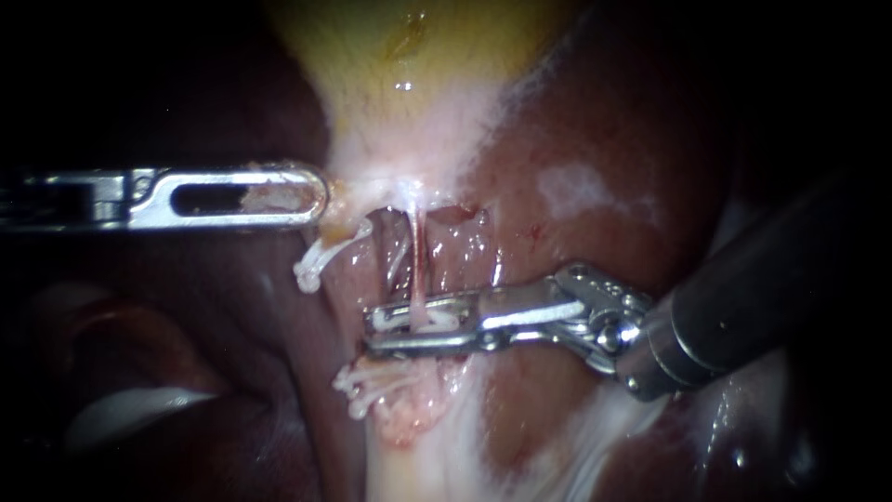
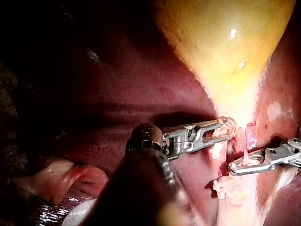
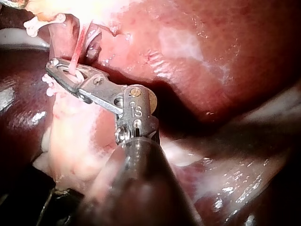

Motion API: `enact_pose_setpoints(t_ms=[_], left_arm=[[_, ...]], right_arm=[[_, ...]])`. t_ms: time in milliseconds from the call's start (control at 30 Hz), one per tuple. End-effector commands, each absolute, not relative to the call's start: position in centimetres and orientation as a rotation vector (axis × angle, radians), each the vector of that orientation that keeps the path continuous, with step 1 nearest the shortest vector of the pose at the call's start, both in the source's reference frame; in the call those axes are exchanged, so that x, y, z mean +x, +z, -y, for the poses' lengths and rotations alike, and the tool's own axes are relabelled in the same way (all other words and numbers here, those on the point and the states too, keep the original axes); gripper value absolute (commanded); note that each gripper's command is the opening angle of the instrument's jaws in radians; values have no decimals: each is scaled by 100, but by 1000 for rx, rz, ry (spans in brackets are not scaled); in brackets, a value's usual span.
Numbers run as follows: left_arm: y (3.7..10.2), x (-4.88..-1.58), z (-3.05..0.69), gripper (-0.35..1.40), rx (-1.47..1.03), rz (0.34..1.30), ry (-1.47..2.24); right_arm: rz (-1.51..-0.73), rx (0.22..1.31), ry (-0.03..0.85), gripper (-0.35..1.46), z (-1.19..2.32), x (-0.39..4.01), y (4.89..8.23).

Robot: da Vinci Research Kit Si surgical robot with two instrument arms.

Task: Clipping second clip right tube

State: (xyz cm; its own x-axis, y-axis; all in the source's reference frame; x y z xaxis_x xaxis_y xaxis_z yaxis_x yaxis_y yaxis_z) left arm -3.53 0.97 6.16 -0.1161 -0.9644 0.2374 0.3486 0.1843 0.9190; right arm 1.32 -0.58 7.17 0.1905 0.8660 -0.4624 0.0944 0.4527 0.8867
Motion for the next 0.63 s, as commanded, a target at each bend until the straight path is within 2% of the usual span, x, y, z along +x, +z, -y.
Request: enact_pose_setpoints(t_ms=[33,200,633], left_arm=[[616,-353,-97,-35,722,1157,-1301],[617,-353,-97,-35,723,1157,-1300],[618,-353,-97,-35,722,1157,-1300]], right_arm=[[-1274,973,680,-35,57,131,717],[-1237,953,686,-35,57,127,718],[-1237,950,689,-35,57,126,718]])
